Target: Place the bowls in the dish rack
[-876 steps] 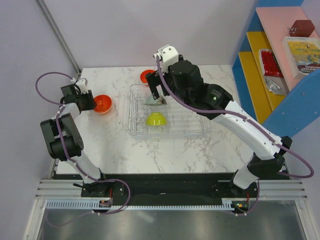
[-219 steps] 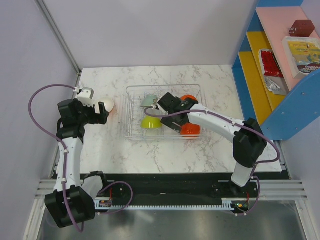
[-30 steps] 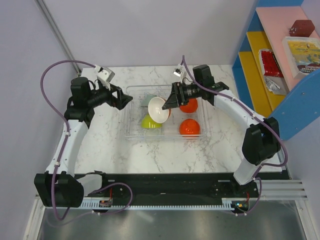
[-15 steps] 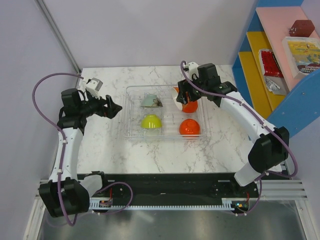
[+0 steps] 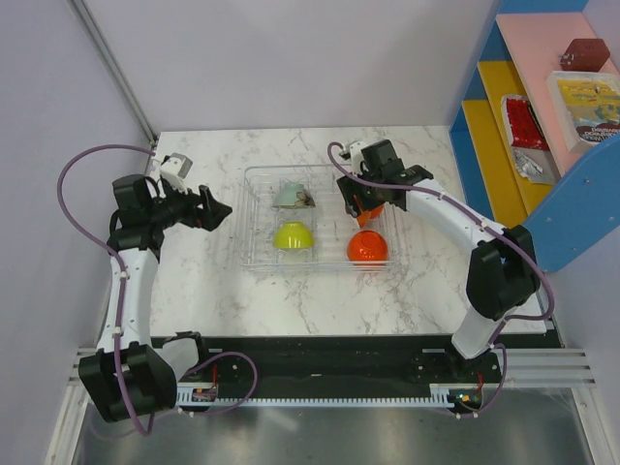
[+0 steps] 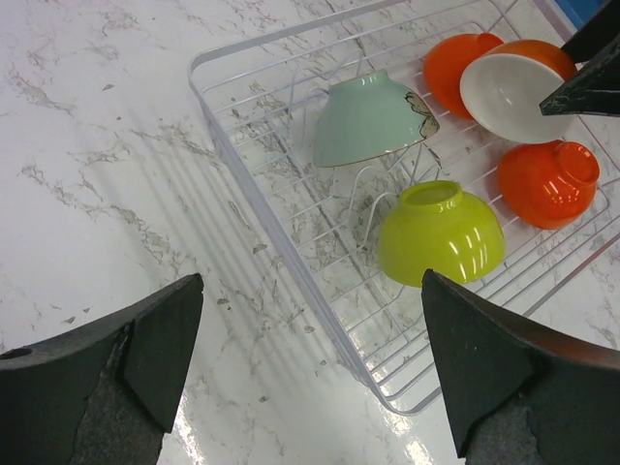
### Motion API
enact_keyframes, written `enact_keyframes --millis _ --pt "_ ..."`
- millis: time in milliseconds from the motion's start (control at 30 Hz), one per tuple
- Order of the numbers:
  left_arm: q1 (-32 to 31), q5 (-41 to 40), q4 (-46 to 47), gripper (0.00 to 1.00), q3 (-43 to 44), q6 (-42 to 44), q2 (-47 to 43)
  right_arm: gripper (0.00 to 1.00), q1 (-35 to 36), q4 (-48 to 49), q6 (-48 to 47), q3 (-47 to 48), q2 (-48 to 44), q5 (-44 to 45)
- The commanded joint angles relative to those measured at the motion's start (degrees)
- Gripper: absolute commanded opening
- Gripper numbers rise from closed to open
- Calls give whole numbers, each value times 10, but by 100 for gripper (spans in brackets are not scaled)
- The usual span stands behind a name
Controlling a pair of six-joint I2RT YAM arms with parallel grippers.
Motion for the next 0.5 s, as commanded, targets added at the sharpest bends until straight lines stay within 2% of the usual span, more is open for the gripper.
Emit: enact_keyframes --millis 0,467 --pt "5 26 2 100 -5 2 -10 0 0 15 -7 -6 3 28" --pt "8 33 7 100 -8 -2 -17 0 2 3 -6 -28 9 32"
